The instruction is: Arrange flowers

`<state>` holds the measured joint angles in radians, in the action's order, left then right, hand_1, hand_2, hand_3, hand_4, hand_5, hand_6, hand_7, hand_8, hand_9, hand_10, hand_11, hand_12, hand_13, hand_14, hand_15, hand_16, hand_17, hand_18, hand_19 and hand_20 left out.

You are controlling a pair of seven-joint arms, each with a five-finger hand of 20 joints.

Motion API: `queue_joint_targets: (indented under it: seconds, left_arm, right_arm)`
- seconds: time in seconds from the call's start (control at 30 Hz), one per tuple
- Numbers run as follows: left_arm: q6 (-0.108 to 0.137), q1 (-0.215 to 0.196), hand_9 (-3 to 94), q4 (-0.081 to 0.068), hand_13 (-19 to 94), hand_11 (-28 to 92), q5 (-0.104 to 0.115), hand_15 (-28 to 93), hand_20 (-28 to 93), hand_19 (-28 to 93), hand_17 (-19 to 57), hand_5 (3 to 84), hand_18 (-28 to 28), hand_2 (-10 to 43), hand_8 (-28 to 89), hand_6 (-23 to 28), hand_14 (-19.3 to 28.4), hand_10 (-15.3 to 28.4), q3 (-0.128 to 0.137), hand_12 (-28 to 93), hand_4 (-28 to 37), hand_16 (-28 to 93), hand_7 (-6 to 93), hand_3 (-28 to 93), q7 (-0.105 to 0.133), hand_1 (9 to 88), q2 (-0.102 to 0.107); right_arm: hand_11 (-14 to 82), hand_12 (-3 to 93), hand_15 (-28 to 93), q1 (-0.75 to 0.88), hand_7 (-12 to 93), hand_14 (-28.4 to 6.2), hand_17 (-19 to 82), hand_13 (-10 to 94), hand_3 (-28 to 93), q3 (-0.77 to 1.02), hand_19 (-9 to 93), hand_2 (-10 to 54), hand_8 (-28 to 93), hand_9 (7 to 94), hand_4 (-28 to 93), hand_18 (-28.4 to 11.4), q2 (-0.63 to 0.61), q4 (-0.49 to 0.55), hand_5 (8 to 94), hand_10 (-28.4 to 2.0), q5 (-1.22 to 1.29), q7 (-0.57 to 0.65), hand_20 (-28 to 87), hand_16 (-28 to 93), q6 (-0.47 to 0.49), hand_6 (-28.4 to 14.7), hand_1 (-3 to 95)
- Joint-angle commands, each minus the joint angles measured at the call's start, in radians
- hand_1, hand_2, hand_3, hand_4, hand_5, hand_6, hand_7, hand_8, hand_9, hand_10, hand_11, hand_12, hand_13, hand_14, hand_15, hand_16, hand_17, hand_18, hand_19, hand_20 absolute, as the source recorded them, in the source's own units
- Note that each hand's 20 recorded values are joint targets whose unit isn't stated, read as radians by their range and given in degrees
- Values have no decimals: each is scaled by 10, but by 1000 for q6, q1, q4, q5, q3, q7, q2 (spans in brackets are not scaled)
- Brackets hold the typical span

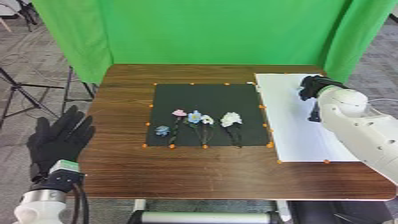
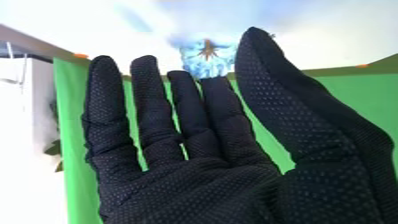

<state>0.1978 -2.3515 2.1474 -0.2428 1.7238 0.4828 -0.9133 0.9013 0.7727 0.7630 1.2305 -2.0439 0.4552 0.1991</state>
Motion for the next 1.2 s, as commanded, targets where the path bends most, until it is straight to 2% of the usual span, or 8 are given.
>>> queue_joint_targets:
  seconds: [0.03, 0.13, 0.3, 0.4, 0.7, 0.8, 0.9, 1.2]
  left_arm:
    - [-12, 5, 282, -3, 189, 218, 2, 367, 90, 299, -72, 371, 131, 103, -99, 81, 146, 144, -4, 106, -283, -80, 164, 687, -5, 264, 7]
    - [-15, 5, 283, -2, 190, 217, 1, 368, 90, 300, -73, 372, 131, 103, -99, 81, 146, 144, -8, 105, -283, -80, 161, 689, -6, 263, 5]
    - [-15, 2, 284, -2, 190, 217, 4, 369, 90, 301, -73, 372, 131, 105, -98, 81, 146, 145, -11, 105, -283, -81, 163, 688, 1, 264, 5]
    - [-14, 5, 284, -3, 191, 218, 3, 370, 90, 301, -73, 372, 132, 105, -98, 81, 146, 145, -12, 105, -283, -81, 163, 688, -5, 264, 2]
    - [-25, 18, 285, -8, 191, 218, -4, 371, 89, 303, -73, 373, 132, 105, -99, 81, 146, 145, -17, 106, -283, -82, 163, 688, -22, 264, -2]
    - [-25, 14, 285, -6, 191, 218, -4, 371, 89, 304, -74, 373, 132, 106, -99, 82, 146, 145, -17, 105, -283, -82, 163, 688, -23, 265, -3]
    - [-24, 12, 285, -5, 191, 218, -7, 371, 89, 304, -74, 373, 132, 106, -99, 82, 146, 145, -14, 105, -283, -82, 164, 688, -33, 265, -5]
    - [-24, 2, 285, 0, 192, 218, -10, 371, 88, 303, -73, 373, 132, 107, -99, 81, 147, 144, 7, 105, -283, -82, 164, 688, -34, 265, -5]
  right_arm:
    - [173, 77, 407, -28, 217, -106, 219, 293, 850, -39, 705, 51, -168, 323, -282, -173, 7, -40, 320, -88, -8, -30, 267, 56, -11, -60, 416]
    - [178, 78, 413, -15, 215, -94, 226, 323, 855, -45, 703, 55, -178, 377, -282, -162, 0, -33, 366, -88, -11, -34, 263, 65, -61, -61, 446]
    - [202, 128, 435, 13, 241, -79, 260, 455, 860, -56, 715, -78, -186, 562, -283, -156, -24, 2, 542, -91, -26, -44, 281, 113, -156, -17, 491]
    - [226, 171, 431, 34, 270, -64, 273, 513, 792, -49, 717, -94, -188, 626, -283, -160, -30, 25, 596, -86, -63, -49, 314, 245, -157, 4, 523]
    - [241, 214, 470, 62, 304, -67, 280, 542, 712, -55, 723, -95, -191, 666, -283, -167, -9, 34, 612, -95, -95, -63, 362, 272, -129, 18, 542]
    - [184, 326, 473, 78, 350, -53, 286, 557, 535, -65, 732, -95, -145, 708, -283, -168, -9, 39, 613, -74, -108, -60, 374, 325, -181, 25, 634]
    - [132, 425, 440, 115, 434, -35, 301, 608, 584, -51, 744, -95, -76, 788, -283, -169, -24, 66, 658, -64, -127, -64, 390, 426, -233, 30, 628]
    - [138, 457, 450, 378, 427, -44, 324, 650, 689, 182, 766, -95, -39, 839, -283, -179, -81, 368, 727, -65, -228, -50, 404, 459, -388, 27, 598]
